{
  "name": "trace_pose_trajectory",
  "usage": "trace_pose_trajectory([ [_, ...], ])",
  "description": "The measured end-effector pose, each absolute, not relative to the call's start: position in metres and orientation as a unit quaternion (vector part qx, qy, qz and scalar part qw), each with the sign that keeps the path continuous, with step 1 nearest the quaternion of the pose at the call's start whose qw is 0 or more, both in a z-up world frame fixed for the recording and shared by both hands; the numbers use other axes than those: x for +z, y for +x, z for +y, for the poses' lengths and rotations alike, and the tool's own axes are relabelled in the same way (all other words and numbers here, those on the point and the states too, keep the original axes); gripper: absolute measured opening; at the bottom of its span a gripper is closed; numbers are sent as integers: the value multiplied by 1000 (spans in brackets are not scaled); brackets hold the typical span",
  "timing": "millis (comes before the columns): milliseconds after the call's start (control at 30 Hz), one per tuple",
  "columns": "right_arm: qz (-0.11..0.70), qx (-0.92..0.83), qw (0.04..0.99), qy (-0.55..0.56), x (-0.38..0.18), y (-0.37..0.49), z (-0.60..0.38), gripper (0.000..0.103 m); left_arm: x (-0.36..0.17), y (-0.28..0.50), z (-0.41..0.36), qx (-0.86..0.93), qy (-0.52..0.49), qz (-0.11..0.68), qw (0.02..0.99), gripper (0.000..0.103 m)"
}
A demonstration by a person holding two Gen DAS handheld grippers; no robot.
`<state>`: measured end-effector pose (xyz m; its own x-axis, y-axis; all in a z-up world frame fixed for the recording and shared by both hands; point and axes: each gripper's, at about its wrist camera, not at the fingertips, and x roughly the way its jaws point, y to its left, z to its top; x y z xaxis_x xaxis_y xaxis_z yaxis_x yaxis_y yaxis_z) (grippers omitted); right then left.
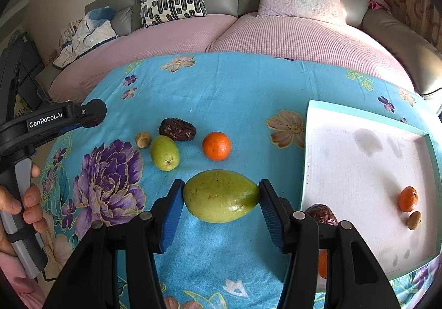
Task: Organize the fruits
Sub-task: 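Carry the large green fruit over the tray with the right gripper while the left gripper carries the date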
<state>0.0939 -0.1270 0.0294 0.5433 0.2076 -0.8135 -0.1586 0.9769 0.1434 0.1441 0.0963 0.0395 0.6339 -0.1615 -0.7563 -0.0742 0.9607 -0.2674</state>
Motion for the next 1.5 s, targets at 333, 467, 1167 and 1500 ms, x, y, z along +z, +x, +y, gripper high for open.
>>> trace_pose_trajectory([
  [333, 454, 79, 886, 47, 35, 83, -160, 56, 37, 139, 76, -44, -139, 436, 888, 48],
  [467, 462, 60, 883, 58, 28, 87, -175, 56, 40, 137, 61, -55, -122, 435, 891, 48],
  [1167, 449, -60, 881, 137, 35, 81, -281, 56, 42, 119, -42, -157, -50, 445, 880, 48],
  [1500, 416, -136, 887, 149, 53, 62, -329, 56, 39, 101, -94, -210, -13, 443, 871, 48],
])
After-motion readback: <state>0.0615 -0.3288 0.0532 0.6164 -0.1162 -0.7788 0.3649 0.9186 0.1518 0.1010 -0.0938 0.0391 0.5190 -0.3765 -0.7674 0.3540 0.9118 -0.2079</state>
